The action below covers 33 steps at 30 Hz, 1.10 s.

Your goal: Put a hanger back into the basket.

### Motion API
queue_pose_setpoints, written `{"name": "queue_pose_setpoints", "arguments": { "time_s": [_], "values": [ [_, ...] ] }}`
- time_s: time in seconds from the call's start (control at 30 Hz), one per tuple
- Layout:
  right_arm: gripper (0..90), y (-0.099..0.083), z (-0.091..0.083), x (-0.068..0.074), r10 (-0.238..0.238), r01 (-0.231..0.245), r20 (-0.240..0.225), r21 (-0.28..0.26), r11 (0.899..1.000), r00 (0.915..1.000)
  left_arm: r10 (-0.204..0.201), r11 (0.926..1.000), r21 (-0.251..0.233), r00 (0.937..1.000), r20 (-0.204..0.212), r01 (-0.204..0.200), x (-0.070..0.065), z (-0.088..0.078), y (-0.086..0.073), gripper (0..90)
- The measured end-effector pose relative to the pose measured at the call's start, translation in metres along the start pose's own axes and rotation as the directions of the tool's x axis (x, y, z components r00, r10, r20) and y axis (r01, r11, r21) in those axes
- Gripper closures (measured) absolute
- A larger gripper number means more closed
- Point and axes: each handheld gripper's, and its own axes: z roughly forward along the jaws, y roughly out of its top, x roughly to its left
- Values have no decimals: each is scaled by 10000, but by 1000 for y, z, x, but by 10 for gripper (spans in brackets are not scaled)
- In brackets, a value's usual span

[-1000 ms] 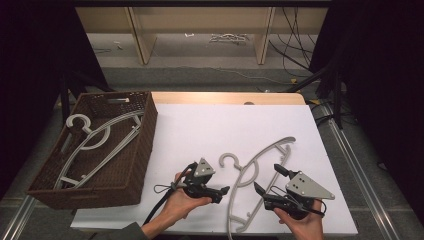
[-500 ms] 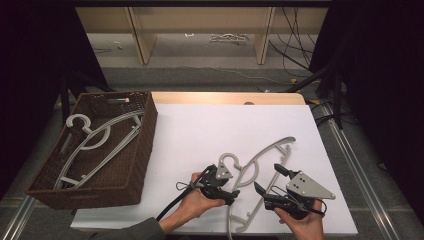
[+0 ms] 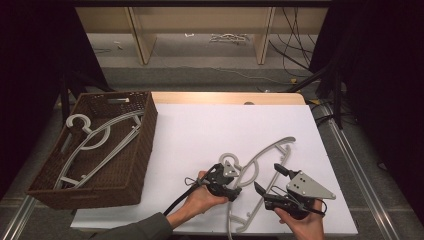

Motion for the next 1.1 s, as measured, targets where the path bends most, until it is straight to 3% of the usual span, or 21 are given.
{"name": "queue_pose_setpoints", "arguments": {
  "time_s": [0.07, 0.1, 0.17, 0.2, 0.23, 0.33, 0.37, 0.4, 0.53, 0.67, 0.87, 1.03, 1.1],
  "values": [
    [181, 0, 0, 0, -5, 5, 2, -2, 10000, 10000, 157, 9999, 43, 9997, 171, -158, 2, -1, 0, 524],
    [181, 0, -1, 0, -5, 5, -32, 45, 10000, 10000, 715, 9967, 371, 9971, 251, -724, 6, -4, 0, 542],
    [181, 0, -1, 0, 83, -83, -61, 79, 9999, 9999, 259, 9996, 52, 9992, 301, -260, 6, -2, -1, 592],
    [181, 0, -2, 1, 183, -181, -103, 161, 9997, 9998, 770, 9966, 276, 9962, 404, -781, 10, -4, 0, 620],
    [180, 0, -2, 1, 179, -177, -105, 169, 9997, 9998, 747, 9958, 503, 9962, 457, -770, 11, -7, -1, 645],
    [181, 0, -1, 0, 32, -32, -59, 58, 10000, 10000, 441, 9974, 545, 9981, 421, -463, 15, -10, -2, 672],
    [180, 0, -1, 0, 8, -7, -53, 36, 10000, 10000, 618, 9940, 872, 9970, 462, -656, 19, -13, -2, 682],
    [180, 0, -2, 1, 177, -175, -112, 167, 9997, 9998, 444, 9957, 791, 9983, 388, -474, 20, -14, -3, 694],
    [181, 0, -1, 0, 4, -4, -67, 44, 10000, 10000, 687, 9901, 1201, 9971, 319, -720, 30, -21, -6, 745],
    [180, 0, 0, 2, 224, -223, -114, 90, 9997, 9997, 617, 9882, 1383, 9974, 381, -664, 40, -25, -8, 776],
    [180, 0, 0, 2, 196, -194, -127, 129, 9997, 9997, 442, 9850, 1655, 9986, 302, -486, 50, -28, -8, 804],
    [181, 0, 1, 1, 12, -12, -100, 20, 10000, 9999, 367, 9842, 1722, 9987, 353, -423, 51, -28, -7, 796],
    [181, 0, 1, 1, 1, -1, -78, 12, 10000, 10000, 525, 9836, 1708, 9980, 352, -578, 51, -27, -7, 793]
  ]
}}
